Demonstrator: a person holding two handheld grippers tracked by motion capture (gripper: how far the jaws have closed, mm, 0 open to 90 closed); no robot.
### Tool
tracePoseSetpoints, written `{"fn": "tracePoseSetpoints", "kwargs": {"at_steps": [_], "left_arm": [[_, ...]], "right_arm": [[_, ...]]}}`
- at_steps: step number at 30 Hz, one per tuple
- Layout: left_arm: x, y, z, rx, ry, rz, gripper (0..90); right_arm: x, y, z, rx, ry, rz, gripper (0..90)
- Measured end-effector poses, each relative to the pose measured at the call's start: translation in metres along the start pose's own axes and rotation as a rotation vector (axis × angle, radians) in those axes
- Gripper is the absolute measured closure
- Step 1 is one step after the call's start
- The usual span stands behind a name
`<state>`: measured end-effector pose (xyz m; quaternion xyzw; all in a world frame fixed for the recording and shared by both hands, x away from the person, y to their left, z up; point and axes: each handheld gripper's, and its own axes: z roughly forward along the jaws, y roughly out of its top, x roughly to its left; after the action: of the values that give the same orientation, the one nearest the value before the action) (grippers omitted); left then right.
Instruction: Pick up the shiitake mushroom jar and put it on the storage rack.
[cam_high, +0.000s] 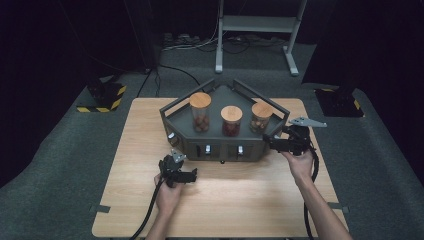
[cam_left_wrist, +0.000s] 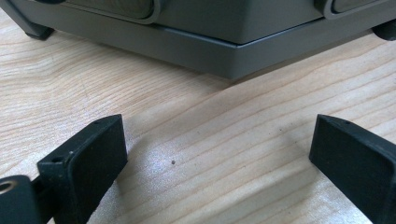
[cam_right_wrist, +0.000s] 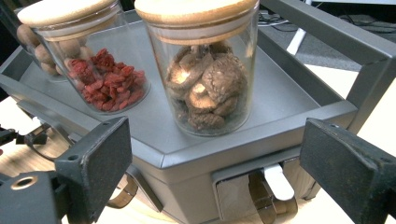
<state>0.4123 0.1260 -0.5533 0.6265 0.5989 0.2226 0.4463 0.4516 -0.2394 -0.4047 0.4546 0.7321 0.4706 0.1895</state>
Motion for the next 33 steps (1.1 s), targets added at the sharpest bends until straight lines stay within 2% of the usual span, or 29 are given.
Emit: {"fn": "tracePoseSetpoints", "kwargs": {"at_steps": [8,13,21,33], "left_arm": [[0.0,0.0,0.0,-0.001,0.001,-0.001,3.8],[0.0,0.0,0.0,0.001,0.001,0.001,3.8],[0.0,0.0,0.0,0.0,0.001,-0.001,3.8],[0.0,0.0,0.0,0.001,0.001,0.0,3.7]], "right_arm": [[-0.002,-0.006,-0.002,-0.01,0.007,0.008,8.8],[-0.004,-0.013,-0.006,-0.052,0.006,0.02,6.1],[-0.006,-0.021,-0.014,-0.079,-0.001,0.032,4.1],[-0.011,-0.036,-0.018,-0.066,-0.006,0.035,4.0]]}}
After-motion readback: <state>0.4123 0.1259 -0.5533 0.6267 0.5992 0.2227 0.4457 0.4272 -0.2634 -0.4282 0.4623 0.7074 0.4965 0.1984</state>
